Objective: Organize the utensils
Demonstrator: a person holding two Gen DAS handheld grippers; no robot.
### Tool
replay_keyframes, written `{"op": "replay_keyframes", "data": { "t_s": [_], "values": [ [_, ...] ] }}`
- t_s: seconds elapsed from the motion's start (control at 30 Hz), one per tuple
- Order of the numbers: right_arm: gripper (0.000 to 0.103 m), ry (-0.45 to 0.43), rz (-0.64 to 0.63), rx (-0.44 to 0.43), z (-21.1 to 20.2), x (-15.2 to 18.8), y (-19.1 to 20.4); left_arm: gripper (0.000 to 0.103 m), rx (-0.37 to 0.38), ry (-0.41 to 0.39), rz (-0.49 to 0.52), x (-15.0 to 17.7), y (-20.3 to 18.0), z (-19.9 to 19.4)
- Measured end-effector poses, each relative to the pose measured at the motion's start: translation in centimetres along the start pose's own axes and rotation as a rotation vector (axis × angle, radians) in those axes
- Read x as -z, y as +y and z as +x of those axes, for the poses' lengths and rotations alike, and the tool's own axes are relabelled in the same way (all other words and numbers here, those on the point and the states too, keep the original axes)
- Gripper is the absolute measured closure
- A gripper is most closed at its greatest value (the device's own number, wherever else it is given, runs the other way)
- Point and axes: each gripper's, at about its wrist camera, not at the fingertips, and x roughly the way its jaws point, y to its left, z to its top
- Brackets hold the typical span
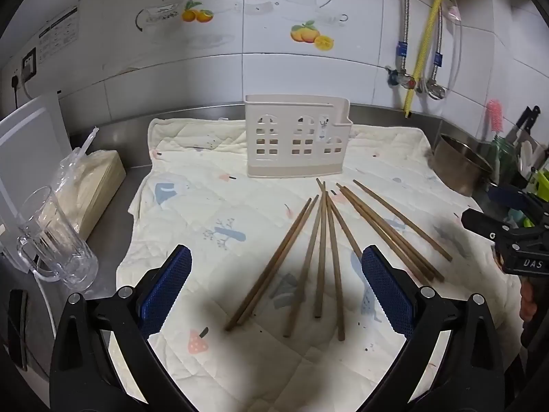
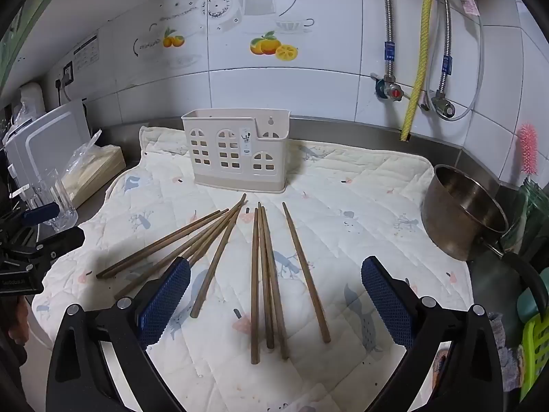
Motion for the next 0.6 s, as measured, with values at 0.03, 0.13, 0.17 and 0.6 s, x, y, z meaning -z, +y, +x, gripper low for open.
{"op": "replay_keyframes", "data": {
  "t_s": [0.03, 0.13, 0.17, 0.6],
  "values": [
    [0.006, 0.000, 0.000, 0.000, 0.0, 0.0, 0.0, 0.005, 0.001, -0.002, -0.003, 0.0, 0.0, 0.0],
    [0.006, 0.000, 0.002, -0.001, 0.0, 0.0, 0.1, 0.005, -0.019, -0.006, -0.003, 0.2, -0.7, 0.0],
    [0.006, -0.001, 0.002, -0.001, 0.0, 0.0, 0.1, 0.005, -0.018, -0.007, -0.007, 0.3, -1.2, 0.1],
    [0.006, 0.003, -0.020, 0.000, -0.2, -0.1, 0.4, 0.005, 0.000, -0.002, -0.029, 0.1, -0.1, 0.1]
  ]
}}
